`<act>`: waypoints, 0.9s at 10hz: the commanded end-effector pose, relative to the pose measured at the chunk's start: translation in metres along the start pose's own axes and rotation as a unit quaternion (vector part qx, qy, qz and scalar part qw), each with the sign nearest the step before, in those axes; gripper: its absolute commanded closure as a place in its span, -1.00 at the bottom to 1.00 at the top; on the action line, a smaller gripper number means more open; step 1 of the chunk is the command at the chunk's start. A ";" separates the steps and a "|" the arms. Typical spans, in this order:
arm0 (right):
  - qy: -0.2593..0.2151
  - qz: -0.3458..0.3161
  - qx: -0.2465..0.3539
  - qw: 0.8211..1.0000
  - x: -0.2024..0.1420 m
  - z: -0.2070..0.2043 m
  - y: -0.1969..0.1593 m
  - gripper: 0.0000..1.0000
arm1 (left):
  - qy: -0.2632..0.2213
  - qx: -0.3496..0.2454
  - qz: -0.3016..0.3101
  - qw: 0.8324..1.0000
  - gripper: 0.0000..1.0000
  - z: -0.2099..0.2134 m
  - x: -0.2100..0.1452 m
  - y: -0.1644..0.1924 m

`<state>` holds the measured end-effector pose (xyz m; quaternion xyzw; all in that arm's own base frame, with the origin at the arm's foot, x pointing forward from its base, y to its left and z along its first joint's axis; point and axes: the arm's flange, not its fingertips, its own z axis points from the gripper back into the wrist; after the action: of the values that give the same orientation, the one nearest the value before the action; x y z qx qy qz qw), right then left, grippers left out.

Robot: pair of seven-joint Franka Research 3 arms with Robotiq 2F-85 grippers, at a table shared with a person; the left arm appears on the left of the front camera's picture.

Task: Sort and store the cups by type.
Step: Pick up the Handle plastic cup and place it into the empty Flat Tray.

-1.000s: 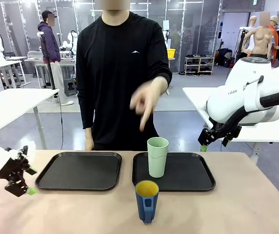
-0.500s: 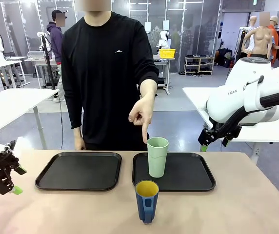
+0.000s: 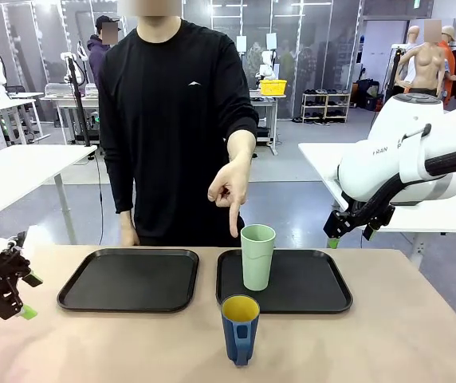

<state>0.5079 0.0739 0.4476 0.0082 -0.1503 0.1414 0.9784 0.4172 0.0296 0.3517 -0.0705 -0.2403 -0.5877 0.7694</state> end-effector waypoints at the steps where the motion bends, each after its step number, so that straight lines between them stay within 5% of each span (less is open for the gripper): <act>1: -0.006 -0.002 0.001 1.000 -0.001 0.000 -0.001 -1.00 | 0.008 0.006 0.001 1.000 -1.00 -0.003 0.000 0.000; 4: 0.000 0.000 0.000 1.000 0.000 0.000 0.000 -1.00 | 0.008 0.006 0.001 1.000 -1.00 -0.003 0.000 0.000; 7: 0.019 0.187 -0.030 0.982 -0.031 0.000 0.000 -1.00 | 0.008 0.006 0.001 1.000 -1.00 -0.003 0.000 0.000; 9: 0.043 0.333 -0.030 0.941 -0.057 0.002 -0.002 -1.00 | 0.008 0.006 0.001 1.000 -1.00 -0.003 0.000 0.000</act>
<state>0.4703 0.0703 0.4283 -0.0565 -0.1030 0.3822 0.9166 0.4175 0.0289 0.3514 -0.0701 -0.2411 -0.5880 0.7689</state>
